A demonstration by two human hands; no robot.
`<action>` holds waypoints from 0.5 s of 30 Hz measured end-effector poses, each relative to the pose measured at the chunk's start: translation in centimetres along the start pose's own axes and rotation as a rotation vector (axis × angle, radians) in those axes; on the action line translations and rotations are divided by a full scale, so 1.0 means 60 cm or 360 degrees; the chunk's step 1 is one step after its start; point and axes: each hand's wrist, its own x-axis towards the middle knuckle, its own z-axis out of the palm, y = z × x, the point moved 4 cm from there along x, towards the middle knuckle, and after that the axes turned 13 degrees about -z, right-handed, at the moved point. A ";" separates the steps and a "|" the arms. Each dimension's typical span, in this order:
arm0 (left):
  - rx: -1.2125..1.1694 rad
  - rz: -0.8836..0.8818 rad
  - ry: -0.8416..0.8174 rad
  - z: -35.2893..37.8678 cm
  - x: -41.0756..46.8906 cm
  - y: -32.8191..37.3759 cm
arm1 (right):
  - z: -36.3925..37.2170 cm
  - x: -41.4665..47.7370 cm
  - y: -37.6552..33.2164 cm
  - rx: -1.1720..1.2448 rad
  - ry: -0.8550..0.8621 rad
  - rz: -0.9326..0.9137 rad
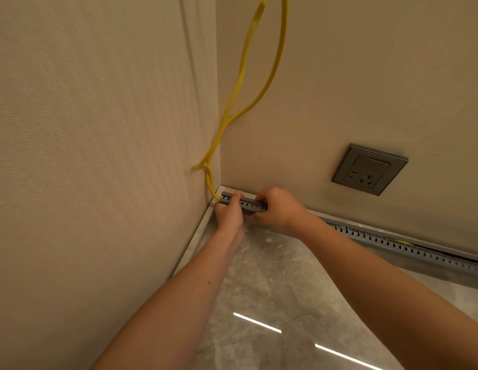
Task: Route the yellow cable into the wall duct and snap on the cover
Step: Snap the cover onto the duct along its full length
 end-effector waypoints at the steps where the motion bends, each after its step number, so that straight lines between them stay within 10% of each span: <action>1: -0.0015 -0.0013 0.0005 0.002 0.002 0.000 | 0.000 -0.002 0.000 -0.0018 0.0026 -0.0006; 15: -0.0461 -0.0330 -0.0034 0.027 -0.015 0.009 | -0.003 -0.009 0.006 0.0160 0.0228 -0.0071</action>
